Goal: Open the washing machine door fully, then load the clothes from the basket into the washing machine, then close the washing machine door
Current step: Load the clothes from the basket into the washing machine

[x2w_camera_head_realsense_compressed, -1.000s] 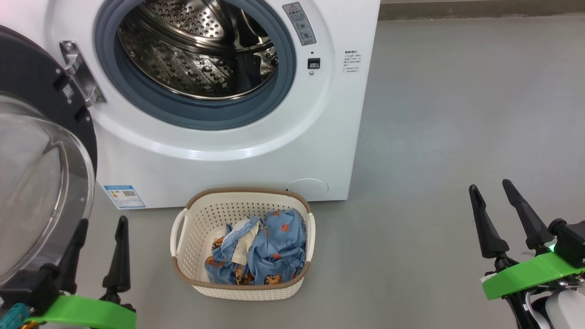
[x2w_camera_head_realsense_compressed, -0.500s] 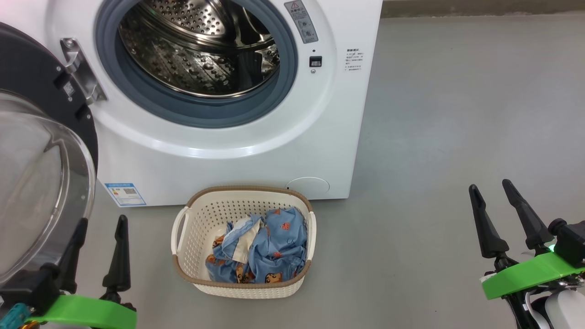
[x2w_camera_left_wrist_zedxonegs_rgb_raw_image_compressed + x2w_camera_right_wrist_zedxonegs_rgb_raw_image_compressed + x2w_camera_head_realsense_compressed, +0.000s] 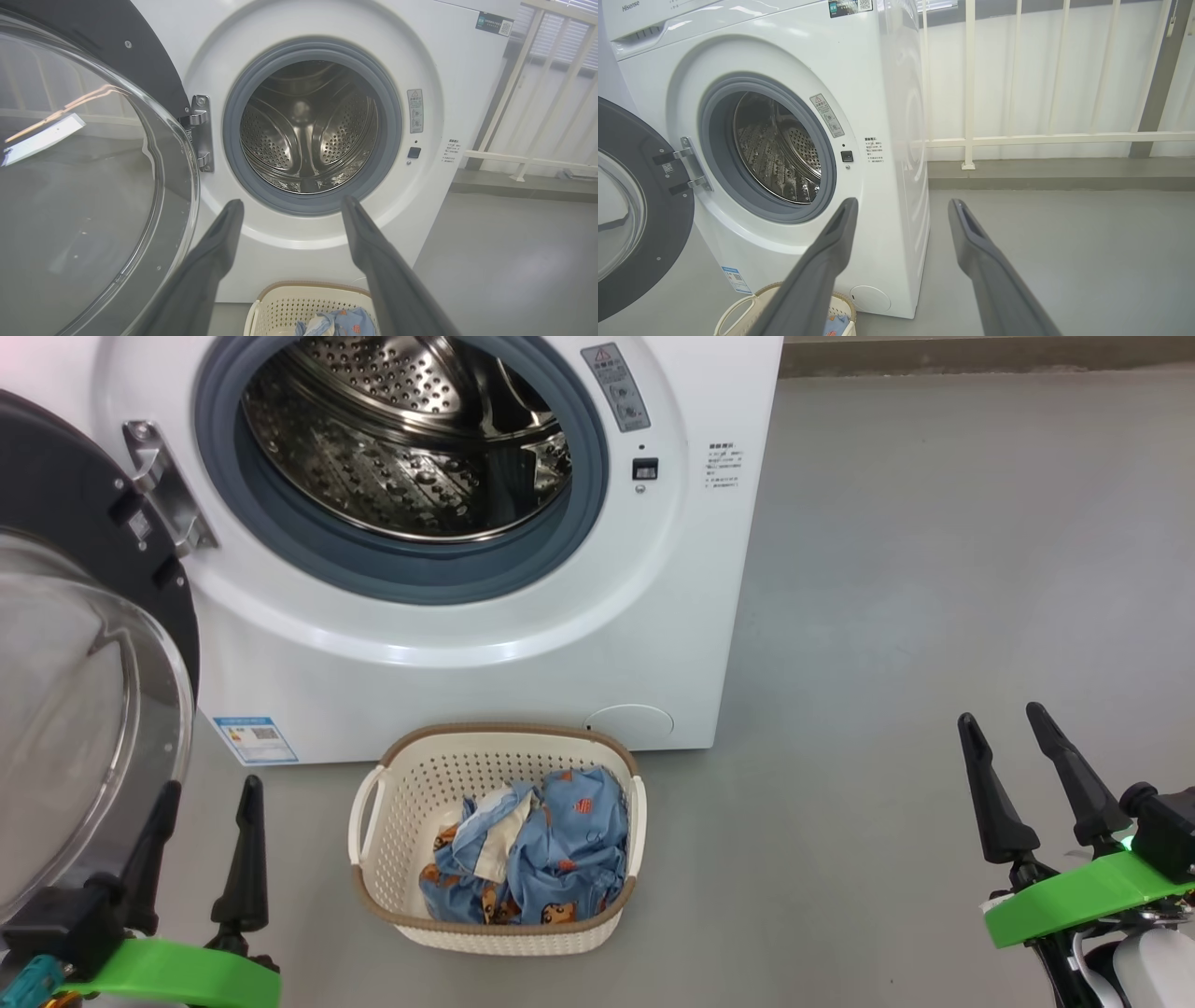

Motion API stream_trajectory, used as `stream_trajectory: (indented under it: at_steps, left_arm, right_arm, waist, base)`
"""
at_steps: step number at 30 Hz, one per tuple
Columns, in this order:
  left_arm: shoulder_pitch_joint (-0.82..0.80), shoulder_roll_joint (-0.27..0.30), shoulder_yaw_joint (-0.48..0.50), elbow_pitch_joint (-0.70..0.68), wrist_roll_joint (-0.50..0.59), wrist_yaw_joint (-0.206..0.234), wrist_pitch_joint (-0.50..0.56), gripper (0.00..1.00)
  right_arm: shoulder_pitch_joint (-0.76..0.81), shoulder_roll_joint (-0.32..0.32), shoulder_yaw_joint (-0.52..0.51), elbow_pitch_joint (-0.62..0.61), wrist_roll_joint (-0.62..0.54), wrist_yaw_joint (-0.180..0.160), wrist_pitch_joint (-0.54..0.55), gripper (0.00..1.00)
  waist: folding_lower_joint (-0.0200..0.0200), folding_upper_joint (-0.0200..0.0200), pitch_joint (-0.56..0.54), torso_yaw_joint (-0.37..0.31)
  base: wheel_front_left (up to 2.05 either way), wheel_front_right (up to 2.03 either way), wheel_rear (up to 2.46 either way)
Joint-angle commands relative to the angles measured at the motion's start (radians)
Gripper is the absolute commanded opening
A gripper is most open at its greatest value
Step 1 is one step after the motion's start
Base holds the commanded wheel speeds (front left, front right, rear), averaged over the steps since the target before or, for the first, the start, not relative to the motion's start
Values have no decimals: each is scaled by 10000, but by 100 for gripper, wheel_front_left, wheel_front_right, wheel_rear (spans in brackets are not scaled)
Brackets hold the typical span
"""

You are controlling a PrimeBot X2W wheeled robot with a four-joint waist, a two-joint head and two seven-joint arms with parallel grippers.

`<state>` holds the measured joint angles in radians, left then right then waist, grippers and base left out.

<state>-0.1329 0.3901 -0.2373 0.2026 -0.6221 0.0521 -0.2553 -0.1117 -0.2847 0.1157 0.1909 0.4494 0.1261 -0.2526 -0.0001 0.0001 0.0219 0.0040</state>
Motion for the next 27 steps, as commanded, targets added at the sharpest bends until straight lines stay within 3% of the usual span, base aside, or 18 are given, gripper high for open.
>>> stream_trajectory:
  at_steps: [1,16,27]
  left_arm:
    - [-229,262,399,-198,78,-49,-65,100]
    - [-252,294,369,-216,30,-43,-65,100]
    - [-280,338,345,-148,16,-83,-65,100]
  right_arm:
    - [-114,-158,123,-216,74,46,-92,100]
    - [-121,-134,183,-226,56,46,-92,100]
    - [-137,-91,219,-197,36,46,-92,100]
  waist:
    - [1,-1,-3,16]
    - [1,-1,78,153]
    - [1,-1,127,229]
  base:
    - [115,-115,0]
    - [152,-152,0]
    - [36,-36,0]
